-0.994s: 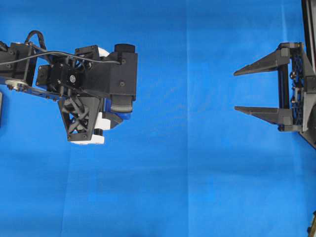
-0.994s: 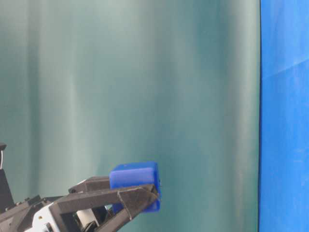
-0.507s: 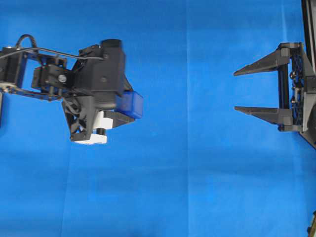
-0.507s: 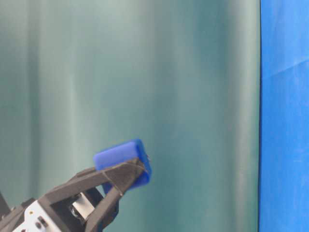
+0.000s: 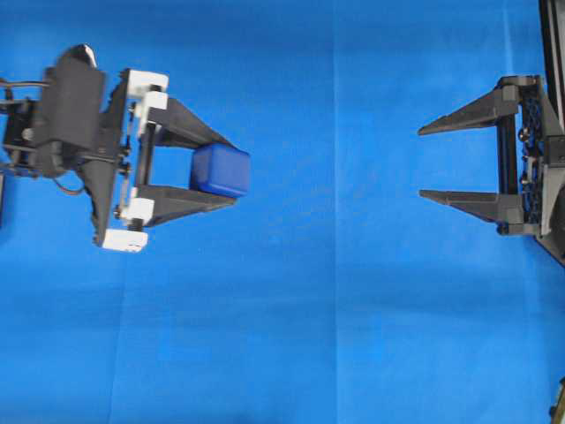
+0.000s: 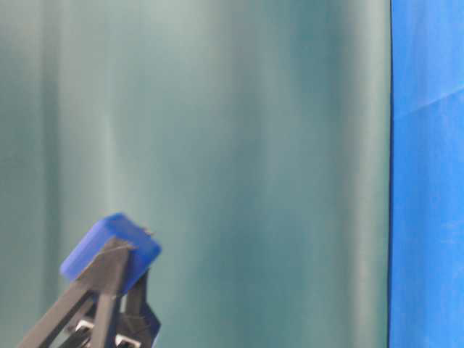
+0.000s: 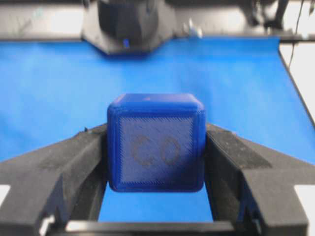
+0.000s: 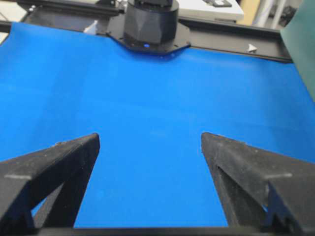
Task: Handover the blue block to the right arm after grasping it with the left arm, then place it in the designated position.
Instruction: 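Raise the cube upright toward the center, holding it in the left gripper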
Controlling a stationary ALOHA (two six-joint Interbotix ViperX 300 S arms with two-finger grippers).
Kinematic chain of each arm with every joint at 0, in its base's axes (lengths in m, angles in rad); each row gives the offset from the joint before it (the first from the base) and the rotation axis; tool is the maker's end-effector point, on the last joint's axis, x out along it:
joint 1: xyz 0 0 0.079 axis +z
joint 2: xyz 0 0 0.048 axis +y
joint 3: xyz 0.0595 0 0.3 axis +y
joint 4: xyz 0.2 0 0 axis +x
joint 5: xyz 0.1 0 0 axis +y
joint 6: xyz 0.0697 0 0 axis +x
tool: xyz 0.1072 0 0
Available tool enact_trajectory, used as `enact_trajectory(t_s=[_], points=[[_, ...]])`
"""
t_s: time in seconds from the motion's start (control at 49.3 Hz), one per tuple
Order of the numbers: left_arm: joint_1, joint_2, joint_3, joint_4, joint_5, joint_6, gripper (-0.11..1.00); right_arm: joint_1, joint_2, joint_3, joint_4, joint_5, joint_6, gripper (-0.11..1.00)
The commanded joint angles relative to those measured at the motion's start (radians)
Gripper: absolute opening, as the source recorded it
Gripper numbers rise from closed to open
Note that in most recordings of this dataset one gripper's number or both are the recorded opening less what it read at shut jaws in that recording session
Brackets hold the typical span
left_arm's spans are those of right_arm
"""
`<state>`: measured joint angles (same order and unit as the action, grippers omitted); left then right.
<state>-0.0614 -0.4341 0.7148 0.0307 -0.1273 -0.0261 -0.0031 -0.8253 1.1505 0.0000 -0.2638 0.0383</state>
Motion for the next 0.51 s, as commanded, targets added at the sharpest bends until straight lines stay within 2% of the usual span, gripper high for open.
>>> enact_trajectory(t_s=[0.0, 0.345, 0.487], points=[[0.006, -0.091, 0.006, -0.003, -0.055, 0.023, 0.48, 0.000, 0.002, -0.018, -0.002, -0.012, -0.002, 0.97], [0.009, -0.087, 0.009, -0.009, -0.063, 0.040, 0.48, -0.002, 0.003, -0.020, -0.002, -0.014, -0.005, 0.97], [0.009, -0.086, 0.012, -0.011, -0.063, 0.037, 0.48, 0.000, 0.002, -0.032, -0.031, -0.011, -0.026, 0.97]])
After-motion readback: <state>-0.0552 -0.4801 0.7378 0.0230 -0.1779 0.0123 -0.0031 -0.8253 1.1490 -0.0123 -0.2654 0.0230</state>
